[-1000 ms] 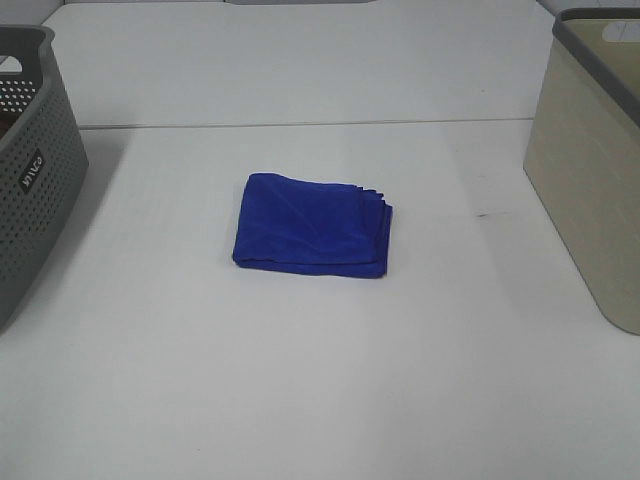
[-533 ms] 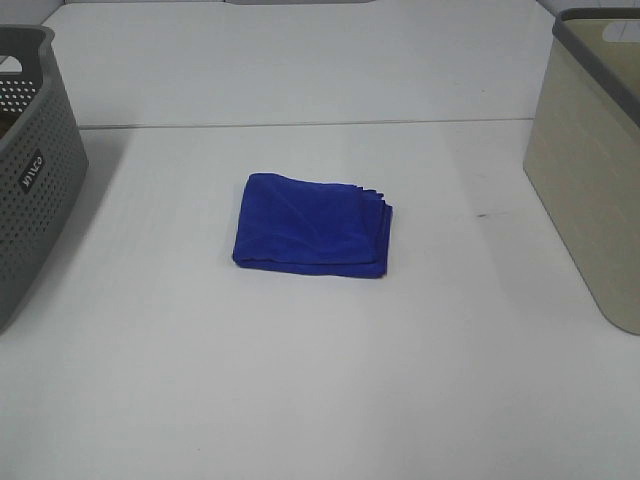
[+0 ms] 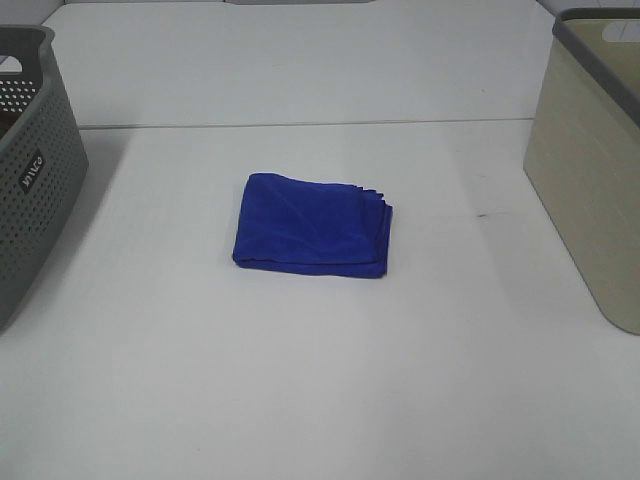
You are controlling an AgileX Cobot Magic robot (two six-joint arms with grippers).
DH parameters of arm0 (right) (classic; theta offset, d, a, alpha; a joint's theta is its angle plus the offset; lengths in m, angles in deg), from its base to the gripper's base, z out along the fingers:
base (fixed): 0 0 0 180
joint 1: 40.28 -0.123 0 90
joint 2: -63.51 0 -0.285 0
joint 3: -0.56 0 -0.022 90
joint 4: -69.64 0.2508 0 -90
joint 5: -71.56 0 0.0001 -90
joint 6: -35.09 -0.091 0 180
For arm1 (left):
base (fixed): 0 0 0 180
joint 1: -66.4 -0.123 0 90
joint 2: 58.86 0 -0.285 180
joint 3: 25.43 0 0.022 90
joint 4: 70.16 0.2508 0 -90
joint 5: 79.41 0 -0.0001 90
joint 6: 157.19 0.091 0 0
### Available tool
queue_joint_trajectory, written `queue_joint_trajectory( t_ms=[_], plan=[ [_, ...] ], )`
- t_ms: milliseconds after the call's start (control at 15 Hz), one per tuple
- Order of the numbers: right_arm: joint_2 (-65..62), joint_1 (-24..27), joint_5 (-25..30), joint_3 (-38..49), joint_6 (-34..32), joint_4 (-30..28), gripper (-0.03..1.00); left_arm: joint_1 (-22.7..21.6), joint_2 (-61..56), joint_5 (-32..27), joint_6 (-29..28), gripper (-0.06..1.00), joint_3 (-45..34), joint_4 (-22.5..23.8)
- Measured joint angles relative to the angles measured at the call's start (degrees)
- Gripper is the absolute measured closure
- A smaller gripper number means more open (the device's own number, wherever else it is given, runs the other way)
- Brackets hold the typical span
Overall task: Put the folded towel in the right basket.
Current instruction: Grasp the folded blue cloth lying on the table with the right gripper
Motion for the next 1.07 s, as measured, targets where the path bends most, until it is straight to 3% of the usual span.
queue_joint_trajectory(
  t_ms=[1067],
  plan=[
    [0.0, 0.0, 0.0, 0.0, 0.0, 0.0, -0.01, 0.0, 0.0, 0.0, 0.0, -0.03, 0.0, 0.0]
  ],
)
